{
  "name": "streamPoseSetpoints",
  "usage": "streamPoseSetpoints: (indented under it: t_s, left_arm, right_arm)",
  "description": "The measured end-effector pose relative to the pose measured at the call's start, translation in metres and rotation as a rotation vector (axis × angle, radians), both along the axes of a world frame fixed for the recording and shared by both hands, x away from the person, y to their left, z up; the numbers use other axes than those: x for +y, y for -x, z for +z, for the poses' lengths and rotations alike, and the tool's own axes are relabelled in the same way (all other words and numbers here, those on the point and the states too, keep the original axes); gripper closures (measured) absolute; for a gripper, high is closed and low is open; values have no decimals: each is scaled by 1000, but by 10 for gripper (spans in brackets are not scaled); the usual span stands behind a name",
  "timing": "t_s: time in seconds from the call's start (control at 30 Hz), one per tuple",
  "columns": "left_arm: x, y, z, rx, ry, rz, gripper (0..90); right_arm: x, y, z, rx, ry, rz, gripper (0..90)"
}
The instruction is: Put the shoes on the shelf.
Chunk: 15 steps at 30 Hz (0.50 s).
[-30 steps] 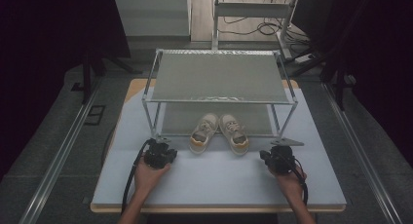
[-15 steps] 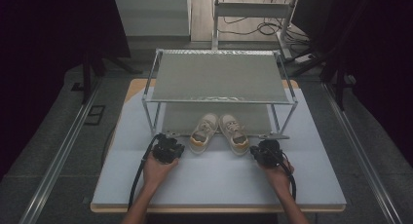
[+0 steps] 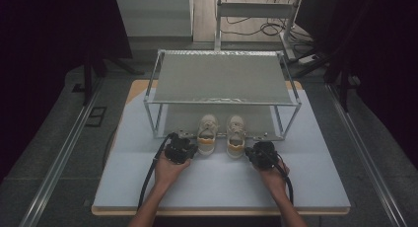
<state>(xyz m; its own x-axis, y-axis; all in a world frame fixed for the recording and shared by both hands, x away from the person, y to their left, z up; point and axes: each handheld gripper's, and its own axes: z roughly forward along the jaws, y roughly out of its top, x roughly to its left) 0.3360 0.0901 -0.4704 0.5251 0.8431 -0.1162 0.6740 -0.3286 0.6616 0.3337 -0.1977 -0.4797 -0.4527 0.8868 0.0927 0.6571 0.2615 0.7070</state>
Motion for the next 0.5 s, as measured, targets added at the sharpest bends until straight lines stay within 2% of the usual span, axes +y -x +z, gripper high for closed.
streamPoseSetpoints:
  t_s: [0.07,0.2,0.37,0.5]
  left_arm:
    - [-6,-2,1,1,-7,-16,806]
    - [-8,-2,2,-5,1,-16,798]
    - [4,-7,4,-11,-18,10,792]
    - [10,-18,2,-10,-13,35,785]
  right_arm:
    - [5,-1,0,-7,-8,2,852]
    - [5,-4,-2,-12,-16,-13,834]
    - [-3,-9,0,-24,-30,-46,834]
    - [-10,-23,0,-26,-33,-77,833]
